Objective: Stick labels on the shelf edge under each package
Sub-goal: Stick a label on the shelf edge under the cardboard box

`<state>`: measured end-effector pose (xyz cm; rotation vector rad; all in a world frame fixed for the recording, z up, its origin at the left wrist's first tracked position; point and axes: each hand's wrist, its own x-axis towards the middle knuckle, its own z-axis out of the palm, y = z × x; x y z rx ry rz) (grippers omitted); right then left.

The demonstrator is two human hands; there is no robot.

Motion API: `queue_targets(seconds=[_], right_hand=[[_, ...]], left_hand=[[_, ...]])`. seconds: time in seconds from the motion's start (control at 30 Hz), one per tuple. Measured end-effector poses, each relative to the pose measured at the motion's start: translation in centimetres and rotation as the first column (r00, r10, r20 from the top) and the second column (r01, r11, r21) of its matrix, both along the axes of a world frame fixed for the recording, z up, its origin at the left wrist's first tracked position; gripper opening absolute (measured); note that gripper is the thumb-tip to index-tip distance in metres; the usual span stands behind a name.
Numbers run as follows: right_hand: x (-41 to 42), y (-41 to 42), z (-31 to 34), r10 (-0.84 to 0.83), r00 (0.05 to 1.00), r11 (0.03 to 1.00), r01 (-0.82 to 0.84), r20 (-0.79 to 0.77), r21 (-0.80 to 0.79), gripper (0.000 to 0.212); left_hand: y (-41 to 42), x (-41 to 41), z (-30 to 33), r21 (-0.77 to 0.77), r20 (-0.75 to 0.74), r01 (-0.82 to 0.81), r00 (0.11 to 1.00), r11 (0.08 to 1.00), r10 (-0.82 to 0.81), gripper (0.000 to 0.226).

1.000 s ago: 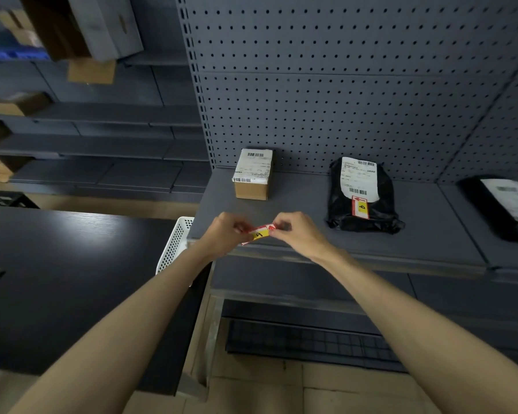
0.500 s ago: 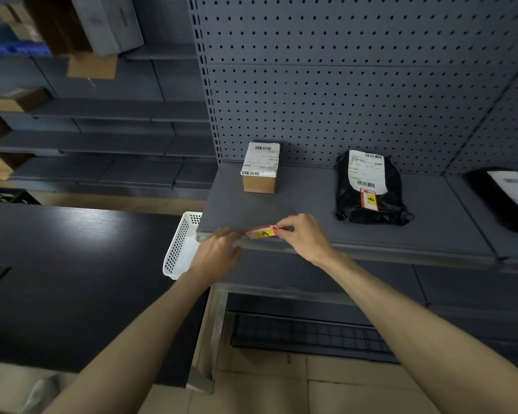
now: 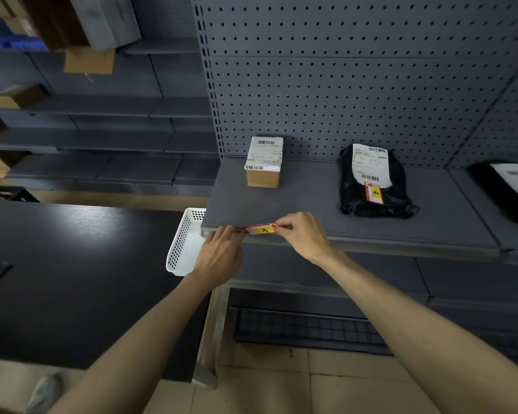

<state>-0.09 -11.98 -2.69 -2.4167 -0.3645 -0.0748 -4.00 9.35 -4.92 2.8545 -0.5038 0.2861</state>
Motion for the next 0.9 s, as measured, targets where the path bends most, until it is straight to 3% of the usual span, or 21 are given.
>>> queue_targets(seconds=[0.3, 0.57, 0.7, 0.9], right_hand=[[0.1, 1.7, -0.3, 0.033, 0.999, 0.983, -0.03, 0.015, -0.18, 0.016], [0.7, 3.5, 1.4, 0.126, 0.982, 0.88, -0.047, 0.137, -0.473, 0.014], [0.9, 3.5, 1.5, 0.097, 0.987, 0.898, -0.029, 0.131, -0.439, 0.013], [0.7, 1.5, 1.8, 0.037, 0.995, 0.94, -0.005, 0.088, -0.342, 0.034]], left_hand=[[0.3, 0.0, 0.2, -0.07, -0.016, -0.01, 1.0, 0.998, 0.009, 0.032], [0.2, 0.5, 0.6, -0.154, 0.008, -0.012, 1.0, 0.988, 0.013, 0.024], [0.2, 0.7, 0.9, -0.144, 0.025, -0.01, 1.0, 0.989, 0.014, 0.015], [0.0, 1.3, 1.4, -0.114, 0.072, 0.017, 0.997, 0.993, -0.009, 0.011]])
